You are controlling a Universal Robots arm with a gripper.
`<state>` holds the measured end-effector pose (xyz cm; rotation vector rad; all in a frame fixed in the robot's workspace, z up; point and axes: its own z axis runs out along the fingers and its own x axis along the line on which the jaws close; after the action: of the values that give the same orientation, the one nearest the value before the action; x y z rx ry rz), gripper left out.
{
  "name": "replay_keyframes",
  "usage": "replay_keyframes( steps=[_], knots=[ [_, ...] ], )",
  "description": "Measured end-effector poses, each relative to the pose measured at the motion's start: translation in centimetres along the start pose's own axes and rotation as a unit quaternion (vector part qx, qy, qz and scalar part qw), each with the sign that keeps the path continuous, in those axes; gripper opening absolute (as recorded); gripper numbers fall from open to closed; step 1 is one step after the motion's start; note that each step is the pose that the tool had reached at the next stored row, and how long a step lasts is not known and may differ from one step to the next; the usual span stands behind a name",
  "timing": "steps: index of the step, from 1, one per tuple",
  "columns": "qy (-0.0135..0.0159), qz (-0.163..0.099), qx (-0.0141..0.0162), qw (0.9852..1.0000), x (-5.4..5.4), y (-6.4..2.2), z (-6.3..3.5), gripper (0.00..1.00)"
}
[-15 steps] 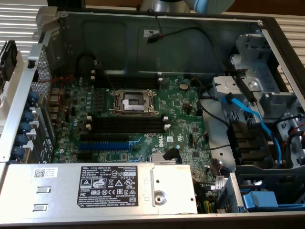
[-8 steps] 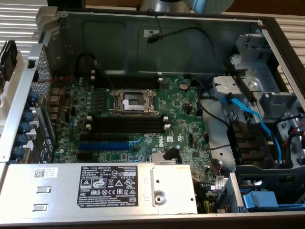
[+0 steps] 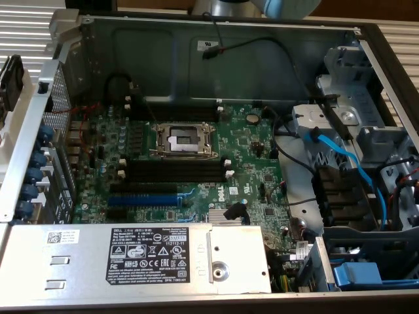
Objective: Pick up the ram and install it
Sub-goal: 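Pick up the ram and move it above insertion slot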
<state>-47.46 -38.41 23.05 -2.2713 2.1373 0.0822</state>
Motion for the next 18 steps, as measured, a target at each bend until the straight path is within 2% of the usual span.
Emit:
replay_keyframes(
  steps=[3,8,15,18],
  knots=[
    [0.0003,0.0,0.0043,1.0,0.0,0.01,0.28,0.1],
    [0.0005,0.0,0.0067,1.0,0.3,0.02,0.42,0.1],
    [0.0012,-0.001,0.012,0.9999,0.4,0.01,1.04,0.1],
    [0.0014,-0.001,0.0126,0.9999,0.5,0.03,1.24,0.1]
  ],
)
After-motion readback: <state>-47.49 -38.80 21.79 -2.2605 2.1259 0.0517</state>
